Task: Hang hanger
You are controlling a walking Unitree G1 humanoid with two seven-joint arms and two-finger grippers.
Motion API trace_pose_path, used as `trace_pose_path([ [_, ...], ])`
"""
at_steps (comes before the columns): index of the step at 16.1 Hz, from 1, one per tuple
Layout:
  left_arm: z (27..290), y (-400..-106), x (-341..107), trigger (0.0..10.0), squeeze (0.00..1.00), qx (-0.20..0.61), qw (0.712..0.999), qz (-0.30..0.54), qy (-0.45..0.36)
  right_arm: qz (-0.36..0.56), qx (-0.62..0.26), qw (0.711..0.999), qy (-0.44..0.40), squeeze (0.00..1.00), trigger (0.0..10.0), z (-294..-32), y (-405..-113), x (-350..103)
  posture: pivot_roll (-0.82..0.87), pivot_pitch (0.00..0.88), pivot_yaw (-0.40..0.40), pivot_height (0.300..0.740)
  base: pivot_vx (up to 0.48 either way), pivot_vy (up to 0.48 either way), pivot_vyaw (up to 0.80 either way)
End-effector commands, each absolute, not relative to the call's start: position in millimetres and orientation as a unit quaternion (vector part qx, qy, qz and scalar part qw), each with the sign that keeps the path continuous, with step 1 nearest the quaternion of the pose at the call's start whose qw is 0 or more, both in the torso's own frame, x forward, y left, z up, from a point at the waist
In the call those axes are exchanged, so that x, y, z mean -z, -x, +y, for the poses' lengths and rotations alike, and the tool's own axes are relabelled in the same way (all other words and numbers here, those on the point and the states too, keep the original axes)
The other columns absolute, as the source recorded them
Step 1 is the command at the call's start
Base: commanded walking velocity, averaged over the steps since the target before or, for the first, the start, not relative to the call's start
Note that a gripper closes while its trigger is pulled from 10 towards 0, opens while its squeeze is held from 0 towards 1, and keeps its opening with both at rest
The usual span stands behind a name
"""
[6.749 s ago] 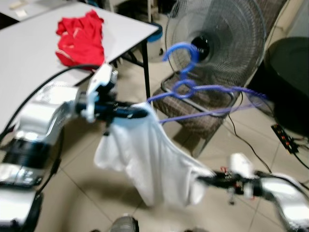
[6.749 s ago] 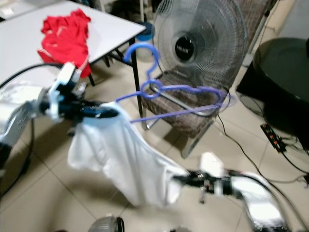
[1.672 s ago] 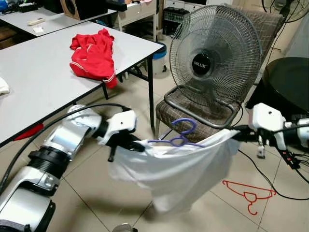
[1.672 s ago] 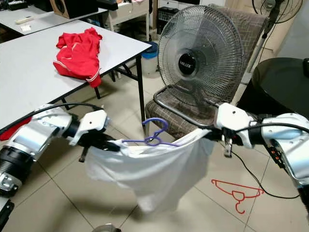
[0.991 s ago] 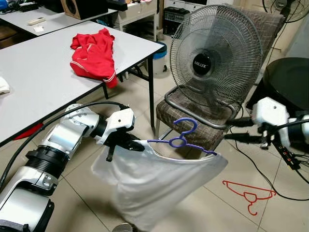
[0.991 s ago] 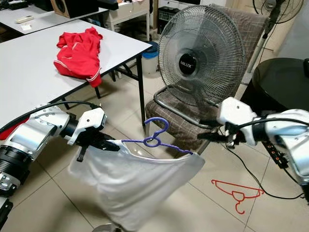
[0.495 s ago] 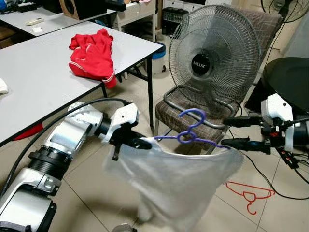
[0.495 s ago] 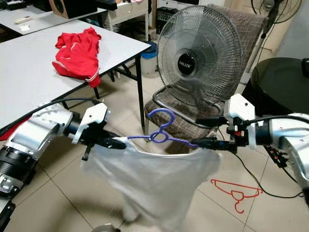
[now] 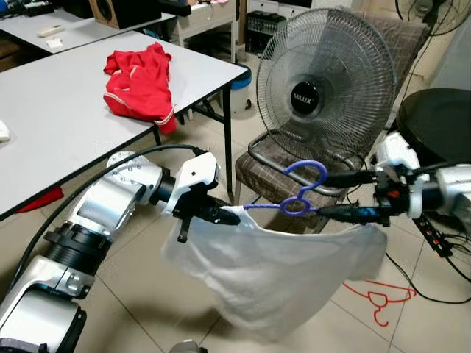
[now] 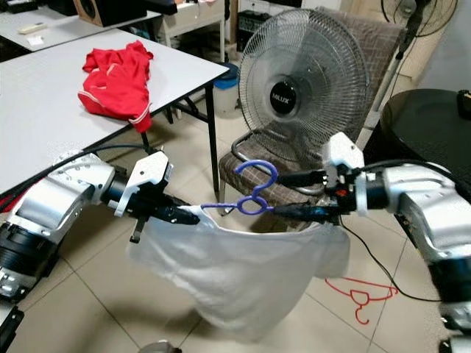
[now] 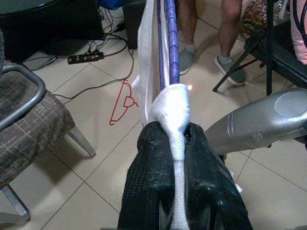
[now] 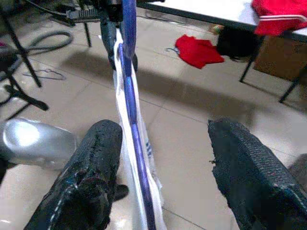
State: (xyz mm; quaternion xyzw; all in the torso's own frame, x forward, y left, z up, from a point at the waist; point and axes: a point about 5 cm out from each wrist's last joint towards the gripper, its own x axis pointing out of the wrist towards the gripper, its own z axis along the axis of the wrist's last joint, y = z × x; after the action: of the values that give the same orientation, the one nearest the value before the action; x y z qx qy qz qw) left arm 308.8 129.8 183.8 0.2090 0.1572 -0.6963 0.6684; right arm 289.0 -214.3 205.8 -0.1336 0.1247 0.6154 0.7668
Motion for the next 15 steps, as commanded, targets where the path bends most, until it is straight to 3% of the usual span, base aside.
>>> trace_pose_path([
  [1, 126.6, -308.3, -192.9, 0.0, 0.00, 0.697, 0.666, 0.143, -0.222, 0.136, -0.638, 0.746, 0.132, 0.00, 3.3, -211.5, -290.5, -206.3, 0.01, 0.000, -0.024, 0.740, 0.000, 0.000, 0.00],
  [2, 126.0, -308.1, -193.9, 0.0, 0.00, 0.698, 0.664, 0.142, -0.228, 0.150, -0.651, 0.732, 0.134, 0.00, 0.0, -209.1, -292.4, -203.4, 0.01, 0.000, -0.024, 0.740, 0.000, 0.000, 0.00],
  [9, 120.5, -304.4, -195.8, 0.0, 0.00, 0.700, 0.656, 0.140, -0.243, 0.168, -0.690, 0.693, 0.122, 0.00, 0.0, -191.8, -302.1, -197.2, 0.01, 0.000, -0.041, 0.740, 0.000, 0.000, 0.00],
  [15, 117.7, -304.9, -199.2, 0.0, 0.00, 0.698, 0.660, 0.137, -0.240, 0.169, -0.687, 0.698, 0.112, 0.00, 0.0, -188.5, -303.5, -191.9, 0.01, 0.000, -0.040, 0.740, 0.000, 0.000, 0.00],
])
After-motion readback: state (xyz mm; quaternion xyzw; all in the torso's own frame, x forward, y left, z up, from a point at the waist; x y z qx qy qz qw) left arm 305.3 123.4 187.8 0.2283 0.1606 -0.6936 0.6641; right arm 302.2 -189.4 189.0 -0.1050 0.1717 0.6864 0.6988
